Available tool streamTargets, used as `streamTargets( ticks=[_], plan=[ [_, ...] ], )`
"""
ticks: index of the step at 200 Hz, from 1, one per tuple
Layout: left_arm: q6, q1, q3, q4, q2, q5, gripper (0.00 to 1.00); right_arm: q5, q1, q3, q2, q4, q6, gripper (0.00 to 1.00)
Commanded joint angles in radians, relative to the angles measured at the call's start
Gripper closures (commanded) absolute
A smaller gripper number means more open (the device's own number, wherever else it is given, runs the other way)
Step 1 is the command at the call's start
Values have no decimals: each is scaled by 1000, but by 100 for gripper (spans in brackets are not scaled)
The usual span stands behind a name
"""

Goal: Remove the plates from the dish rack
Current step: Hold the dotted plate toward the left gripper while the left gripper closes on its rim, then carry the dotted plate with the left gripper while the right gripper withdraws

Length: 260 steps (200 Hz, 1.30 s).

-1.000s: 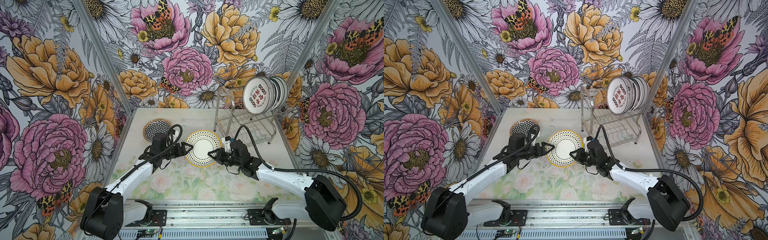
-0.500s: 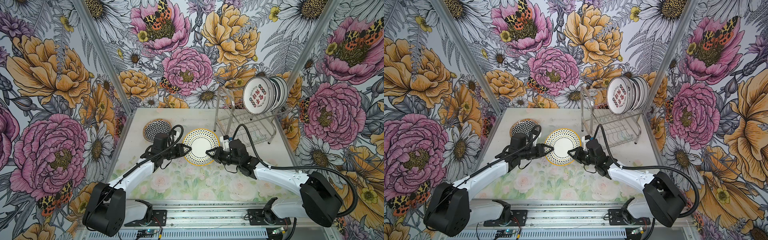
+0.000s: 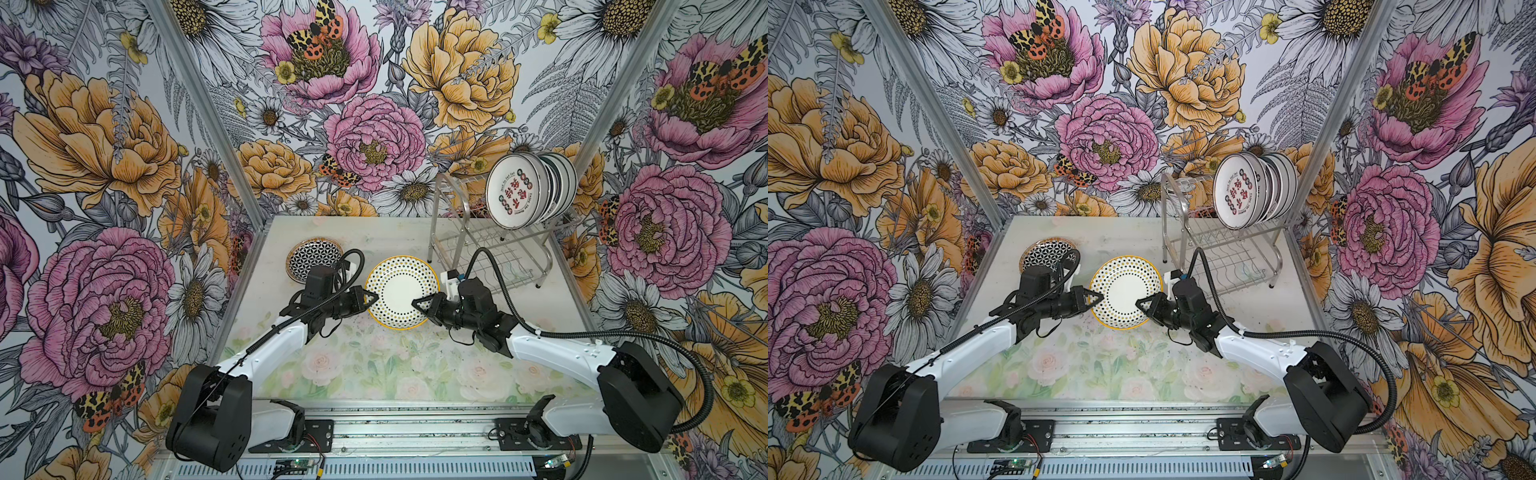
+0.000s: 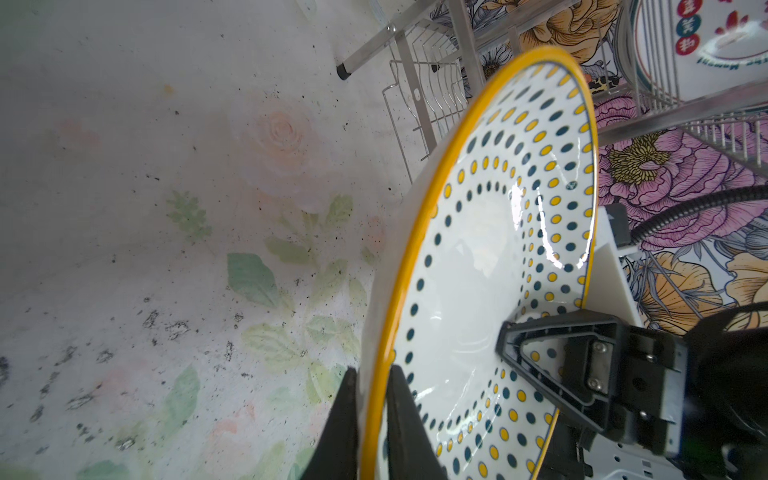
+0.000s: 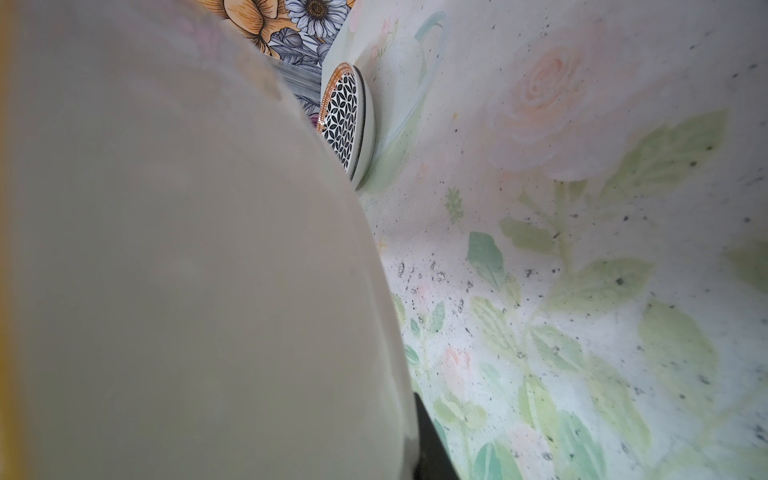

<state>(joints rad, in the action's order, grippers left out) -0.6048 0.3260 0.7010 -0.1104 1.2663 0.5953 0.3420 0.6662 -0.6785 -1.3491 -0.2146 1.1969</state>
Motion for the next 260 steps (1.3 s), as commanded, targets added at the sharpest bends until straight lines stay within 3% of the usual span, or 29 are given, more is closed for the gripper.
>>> streamTargets(
  ticks=[1, 17, 53, 109, 206, 260],
  plan=[
    [35, 18, 9, 5, 13, 29, 96, 31, 17, -66, 4, -175, -6, 88],
    [35, 17, 9, 2, 17, 25, 100, 34, 18, -71, 2, -178, -8, 79],
    [30, 4, 9, -4, 21, 17, 100, 32, 18, -78, 0, -169, -21, 60],
    [24, -59, 11, -30, 7, 28, 100, 8, 18, -87, -11, -104, -42, 39],
    [-23, -274, 30, -44, -52, 63, 100, -67, 12, -83, -19, 53, -107, 32],
    [-55, -430, 81, -115, -42, 5, 100, -99, 29, -133, -28, 275, -234, 32]
  ],
)
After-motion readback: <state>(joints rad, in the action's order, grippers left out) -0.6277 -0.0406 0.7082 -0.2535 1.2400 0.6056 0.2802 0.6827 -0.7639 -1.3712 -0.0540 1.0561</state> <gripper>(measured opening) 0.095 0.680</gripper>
